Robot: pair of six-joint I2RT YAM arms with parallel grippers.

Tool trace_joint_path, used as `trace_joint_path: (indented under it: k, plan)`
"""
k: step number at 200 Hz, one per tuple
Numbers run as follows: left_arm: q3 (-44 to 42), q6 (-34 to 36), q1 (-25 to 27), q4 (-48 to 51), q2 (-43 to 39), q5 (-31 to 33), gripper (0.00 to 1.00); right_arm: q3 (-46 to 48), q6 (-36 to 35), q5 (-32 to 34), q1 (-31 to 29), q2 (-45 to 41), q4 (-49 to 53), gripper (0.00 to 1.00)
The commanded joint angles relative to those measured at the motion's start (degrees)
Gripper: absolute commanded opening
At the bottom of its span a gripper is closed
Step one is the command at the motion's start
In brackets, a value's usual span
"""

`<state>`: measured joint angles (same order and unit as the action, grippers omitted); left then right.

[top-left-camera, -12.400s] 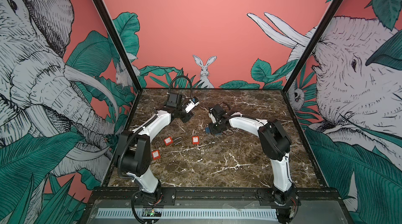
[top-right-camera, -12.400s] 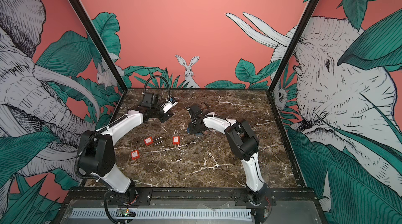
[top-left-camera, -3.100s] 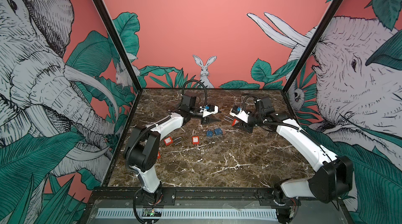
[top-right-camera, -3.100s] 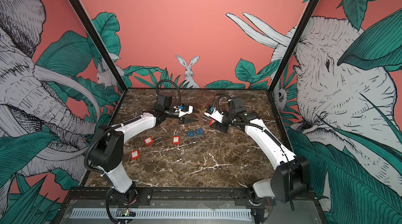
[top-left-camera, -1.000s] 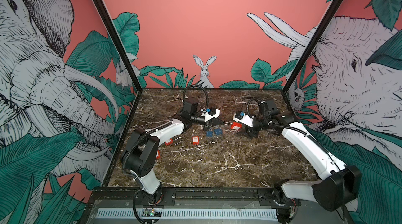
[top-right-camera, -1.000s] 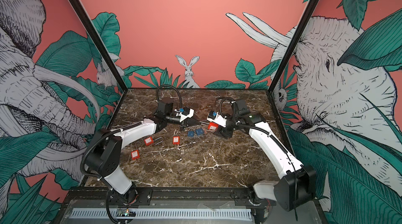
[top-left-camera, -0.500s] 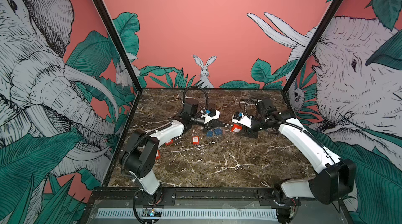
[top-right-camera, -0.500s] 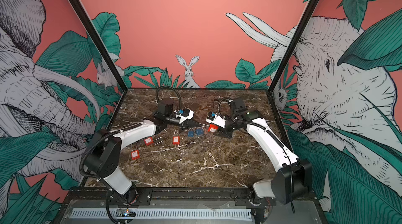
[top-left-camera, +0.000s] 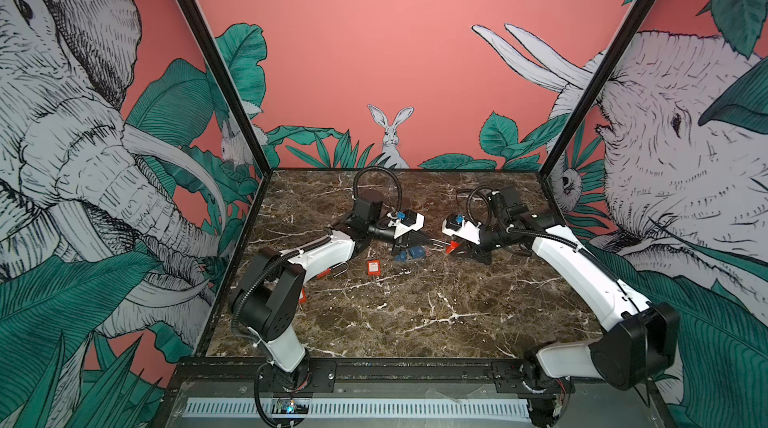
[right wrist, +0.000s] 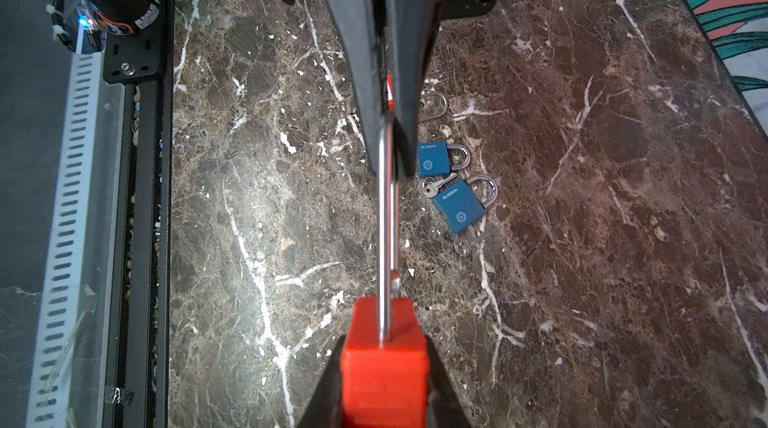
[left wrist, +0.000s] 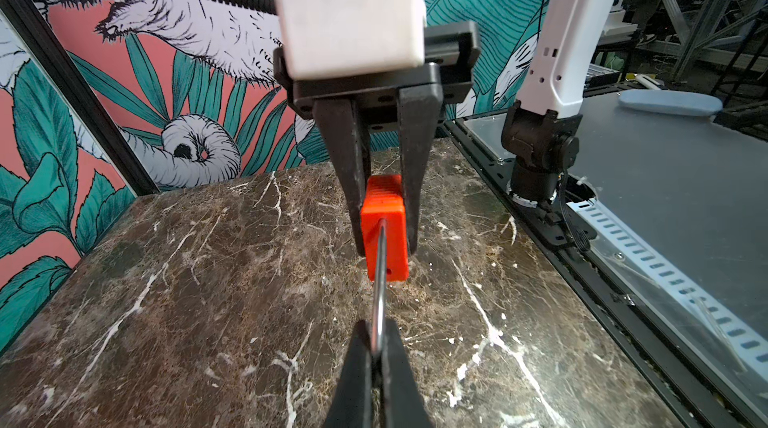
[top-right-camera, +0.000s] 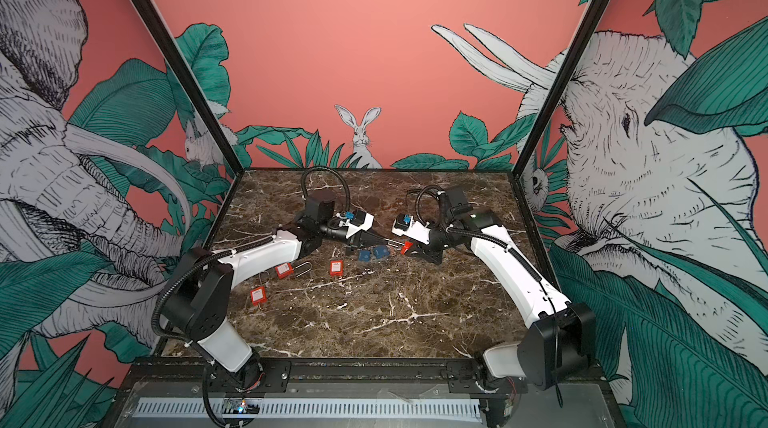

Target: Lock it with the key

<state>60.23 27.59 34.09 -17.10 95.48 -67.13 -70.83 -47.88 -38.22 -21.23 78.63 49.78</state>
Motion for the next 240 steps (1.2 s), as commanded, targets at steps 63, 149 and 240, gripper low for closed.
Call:
trace_joint_path:
  k: [63, 149, 240]
  plan:
    - [0.93, -0.89, 2.78, 0.91, -0.06, -1.93, 0.0, 6.02, 0.11, -0.81, -0.56, -4.28, -16.12, 0.12]
    - [2.17, -1.7, 4.38, 0.56, 1.69, -0.9, 0.0, 7.0, 0.24, 0.44, -2.1, -5.65, -21.04, 0.13]
    - [-0.25, -12.08, 4.9, -17.09, 5.43, 2.05, 0.0, -1.91, 2.52, -2.34, -1.71, 0.04, -9.36, 0.23]
